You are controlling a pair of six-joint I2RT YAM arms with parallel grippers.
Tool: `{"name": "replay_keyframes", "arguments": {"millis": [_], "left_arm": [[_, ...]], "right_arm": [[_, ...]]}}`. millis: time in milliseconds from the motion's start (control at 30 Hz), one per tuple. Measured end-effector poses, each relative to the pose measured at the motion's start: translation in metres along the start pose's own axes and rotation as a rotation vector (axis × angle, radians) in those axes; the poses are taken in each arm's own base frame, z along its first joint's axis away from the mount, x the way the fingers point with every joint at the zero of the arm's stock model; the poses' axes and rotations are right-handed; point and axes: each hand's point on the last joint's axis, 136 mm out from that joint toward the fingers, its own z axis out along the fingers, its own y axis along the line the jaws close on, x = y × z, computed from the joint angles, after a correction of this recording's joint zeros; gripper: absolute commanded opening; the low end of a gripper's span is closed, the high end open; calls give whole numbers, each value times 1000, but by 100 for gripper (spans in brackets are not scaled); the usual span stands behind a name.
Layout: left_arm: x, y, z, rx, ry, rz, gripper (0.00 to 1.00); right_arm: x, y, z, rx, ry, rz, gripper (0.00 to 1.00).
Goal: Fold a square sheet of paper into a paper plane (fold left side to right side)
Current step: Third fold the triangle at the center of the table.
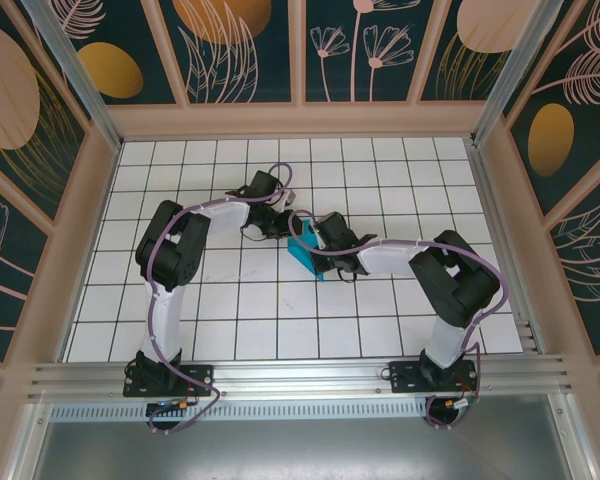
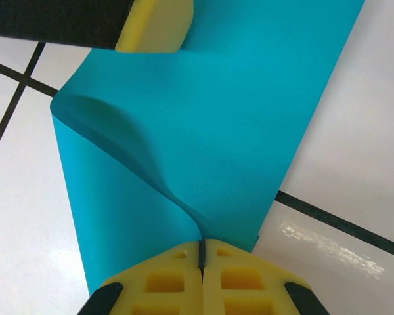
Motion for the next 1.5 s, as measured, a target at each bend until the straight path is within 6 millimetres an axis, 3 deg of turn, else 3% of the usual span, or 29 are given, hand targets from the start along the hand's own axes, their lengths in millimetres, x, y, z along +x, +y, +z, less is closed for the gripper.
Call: {"name": "replay_keyframes", "arguments": {"millis": [1500], "left_arm": [[0,0,0,0,0,1,23]], "right_arm": [[-3,-2,-3,17,12,2,0]]}}
